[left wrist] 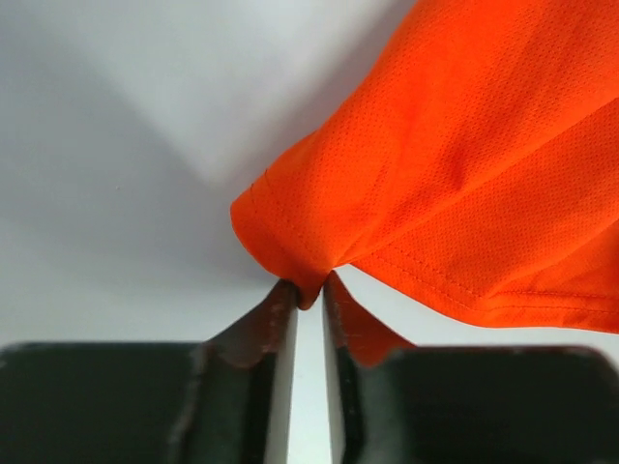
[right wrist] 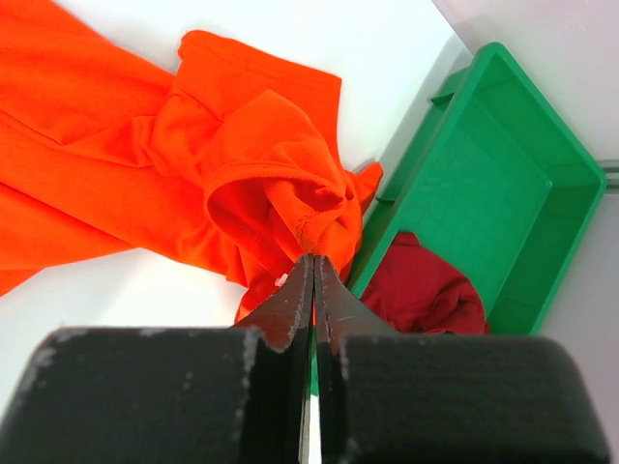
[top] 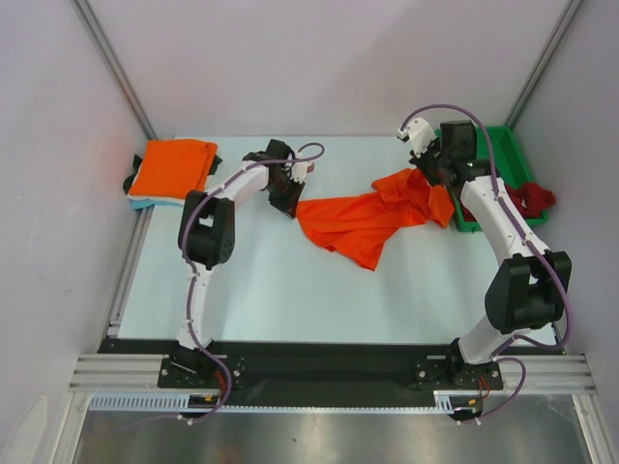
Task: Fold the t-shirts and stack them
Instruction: Flatten the tshirt out
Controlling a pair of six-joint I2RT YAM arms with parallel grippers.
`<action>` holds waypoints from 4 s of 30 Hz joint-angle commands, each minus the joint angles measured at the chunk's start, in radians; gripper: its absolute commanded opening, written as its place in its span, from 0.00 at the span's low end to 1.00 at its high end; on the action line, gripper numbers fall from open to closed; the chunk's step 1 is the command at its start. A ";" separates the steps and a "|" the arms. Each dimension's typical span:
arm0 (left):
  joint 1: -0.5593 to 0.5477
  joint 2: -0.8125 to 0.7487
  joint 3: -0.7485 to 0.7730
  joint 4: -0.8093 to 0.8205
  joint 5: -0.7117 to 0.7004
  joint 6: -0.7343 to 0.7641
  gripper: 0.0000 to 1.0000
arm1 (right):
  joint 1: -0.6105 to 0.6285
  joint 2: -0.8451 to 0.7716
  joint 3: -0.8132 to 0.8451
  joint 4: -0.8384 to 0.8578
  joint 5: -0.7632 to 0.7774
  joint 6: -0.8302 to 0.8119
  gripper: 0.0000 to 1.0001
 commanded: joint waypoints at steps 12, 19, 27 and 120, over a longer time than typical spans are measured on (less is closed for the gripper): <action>0.050 -0.367 -0.203 0.142 -0.109 0.030 0.00 | -0.003 -0.048 0.080 0.010 -0.012 0.056 0.00; 0.067 -0.732 -0.442 0.259 -0.177 0.082 0.00 | 0.030 -0.177 0.032 -0.057 -0.063 0.137 0.00; 0.069 -0.946 -0.564 0.294 -0.243 0.073 0.00 | -0.029 -0.332 -0.126 -0.128 -0.097 0.258 0.00; 0.084 -0.733 -0.582 0.225 -0.235 0.073 0.00 | 0.066 0.321 0.591 -0.310 -0.284 0.054 0.00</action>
